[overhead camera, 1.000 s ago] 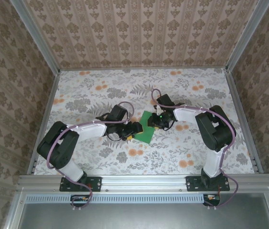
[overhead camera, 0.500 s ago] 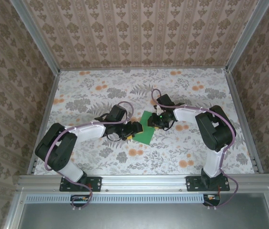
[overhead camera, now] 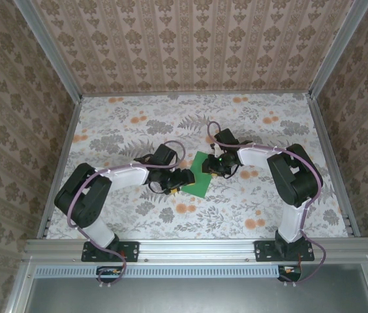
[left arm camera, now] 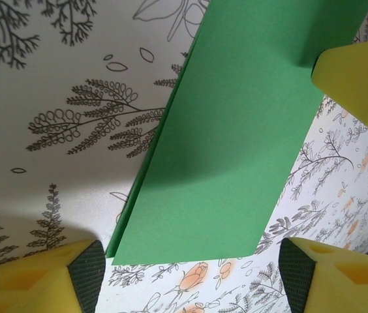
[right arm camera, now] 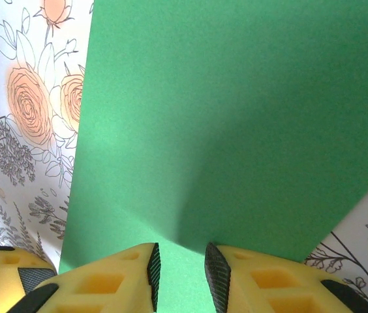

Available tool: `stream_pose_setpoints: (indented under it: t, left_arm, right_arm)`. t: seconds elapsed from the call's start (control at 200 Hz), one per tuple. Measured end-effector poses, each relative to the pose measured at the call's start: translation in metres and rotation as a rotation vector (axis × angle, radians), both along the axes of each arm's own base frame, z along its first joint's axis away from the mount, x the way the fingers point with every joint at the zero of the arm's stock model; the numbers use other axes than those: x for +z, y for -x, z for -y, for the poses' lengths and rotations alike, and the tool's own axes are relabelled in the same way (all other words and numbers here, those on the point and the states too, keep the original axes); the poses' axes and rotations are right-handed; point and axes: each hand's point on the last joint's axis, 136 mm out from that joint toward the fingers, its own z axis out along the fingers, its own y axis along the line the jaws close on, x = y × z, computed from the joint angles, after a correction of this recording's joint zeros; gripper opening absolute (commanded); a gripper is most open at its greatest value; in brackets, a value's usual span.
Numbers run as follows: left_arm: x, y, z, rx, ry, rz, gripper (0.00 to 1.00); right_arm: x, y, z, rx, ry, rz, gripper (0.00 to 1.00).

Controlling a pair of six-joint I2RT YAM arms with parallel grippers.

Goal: Fold a paper plane with a square sheet of paper (pick it up from the middle)
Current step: Fold the triangle a second time at the center of the table.

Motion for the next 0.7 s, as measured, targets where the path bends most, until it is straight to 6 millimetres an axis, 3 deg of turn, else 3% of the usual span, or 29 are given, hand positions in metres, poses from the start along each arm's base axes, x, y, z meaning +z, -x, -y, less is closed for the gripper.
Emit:
stream_pose_setpoints:
  t: [0.22, 0.51, 0.7]
  left_arm:
    - [0.003, -0.002, 0.005, -0.007, 0.024, 0.006, 0.63]
    - [0.011, -0.009, 0.012, -0.014, 0.08, 0.037, 0.62]
    - [0.019, -0.027, 0.014, -0.012, 0.162, 0.077, 0.61]
  right_arm:
    - [0.0, 0.0, 0.0, 0.001, -0.001, -0.001, 0.33]
    - [0.0, 0.0, 0.0, 0.001, -0.002, -0.002, 0.33]
    - [0.0, 0.001, -0.001, 0.003, -0.007, -0.004, 0.33]
